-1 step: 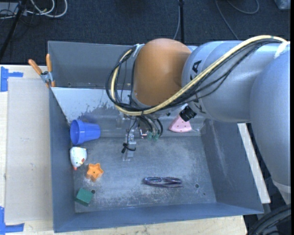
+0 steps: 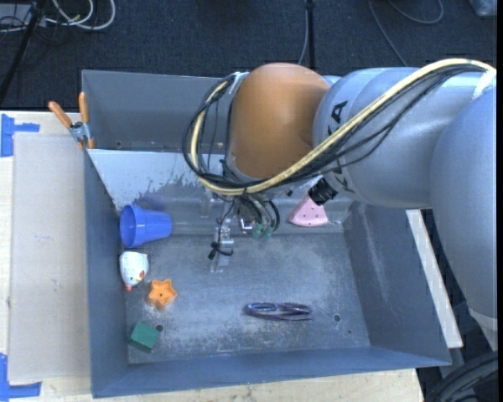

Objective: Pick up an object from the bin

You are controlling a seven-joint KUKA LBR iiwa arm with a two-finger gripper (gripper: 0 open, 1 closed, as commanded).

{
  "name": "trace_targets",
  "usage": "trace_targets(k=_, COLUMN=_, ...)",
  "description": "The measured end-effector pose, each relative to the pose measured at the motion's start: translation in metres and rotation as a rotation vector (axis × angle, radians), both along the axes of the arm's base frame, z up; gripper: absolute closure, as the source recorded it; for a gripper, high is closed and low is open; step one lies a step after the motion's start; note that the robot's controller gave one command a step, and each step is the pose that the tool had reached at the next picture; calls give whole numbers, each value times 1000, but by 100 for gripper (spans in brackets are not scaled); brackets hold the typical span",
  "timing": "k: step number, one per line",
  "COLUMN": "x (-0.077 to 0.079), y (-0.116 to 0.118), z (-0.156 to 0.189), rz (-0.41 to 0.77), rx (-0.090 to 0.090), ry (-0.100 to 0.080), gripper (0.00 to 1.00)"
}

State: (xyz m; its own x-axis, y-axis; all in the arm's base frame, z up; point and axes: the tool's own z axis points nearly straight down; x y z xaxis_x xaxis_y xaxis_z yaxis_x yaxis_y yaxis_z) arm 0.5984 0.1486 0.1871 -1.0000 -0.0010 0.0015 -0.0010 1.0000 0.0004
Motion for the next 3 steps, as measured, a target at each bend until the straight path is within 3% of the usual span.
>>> trace_targets(k=1, x=-12, y=-15, z=-32, rz=63, rx=2, ry=-5, gripper=0)
trace_targets(k=2, x=-22, y=-58, z=-22, rz=175, rx=0, ry=17, gripper=0)
trace_targets(k=3, x=-38, y=-83, z=17, rz=170, rx=0, ry=-4, gripper=0)
